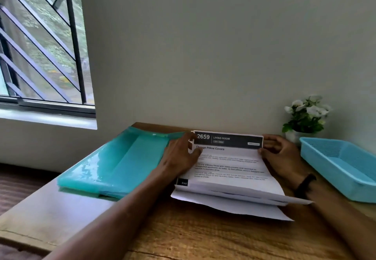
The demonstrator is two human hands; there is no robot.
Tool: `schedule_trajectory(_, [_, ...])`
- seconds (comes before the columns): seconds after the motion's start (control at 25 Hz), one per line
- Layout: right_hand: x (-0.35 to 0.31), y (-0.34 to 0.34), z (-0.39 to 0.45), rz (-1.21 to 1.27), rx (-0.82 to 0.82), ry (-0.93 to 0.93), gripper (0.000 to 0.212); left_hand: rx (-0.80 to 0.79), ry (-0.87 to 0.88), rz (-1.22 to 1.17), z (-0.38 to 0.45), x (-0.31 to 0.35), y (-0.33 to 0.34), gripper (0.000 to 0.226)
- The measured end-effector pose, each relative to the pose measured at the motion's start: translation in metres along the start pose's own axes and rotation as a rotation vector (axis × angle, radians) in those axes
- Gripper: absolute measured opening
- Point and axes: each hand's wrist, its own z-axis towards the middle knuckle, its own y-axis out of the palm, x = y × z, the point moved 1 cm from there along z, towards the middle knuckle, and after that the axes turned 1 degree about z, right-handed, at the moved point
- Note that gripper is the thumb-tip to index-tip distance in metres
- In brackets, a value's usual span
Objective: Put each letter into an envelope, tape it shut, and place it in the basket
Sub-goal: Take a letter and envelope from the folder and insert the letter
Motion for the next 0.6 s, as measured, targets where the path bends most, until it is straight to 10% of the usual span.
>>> schedule_trajectory(0.2, [-0.002,-0.002,-0.002,-0.027,0.098,-0.036,0.042,0.036,0.008,-0.041,0.002,0.004,-0.009,0.056])
schedule_trajectory(0.36, [-0.036,-0.003,-0.007,0.004,0.184,-0.219,0.019,0.286,-0.120,0.172,0.007,-0.016,-0.044,0.024])
schedule_trajectory(0.6, [-0.148,0.059,0.014,-0.409,-0.556,-0.520,0.009,-0.079,-0.375,0.494,-0.011,-0.044,-0.050,0.048])
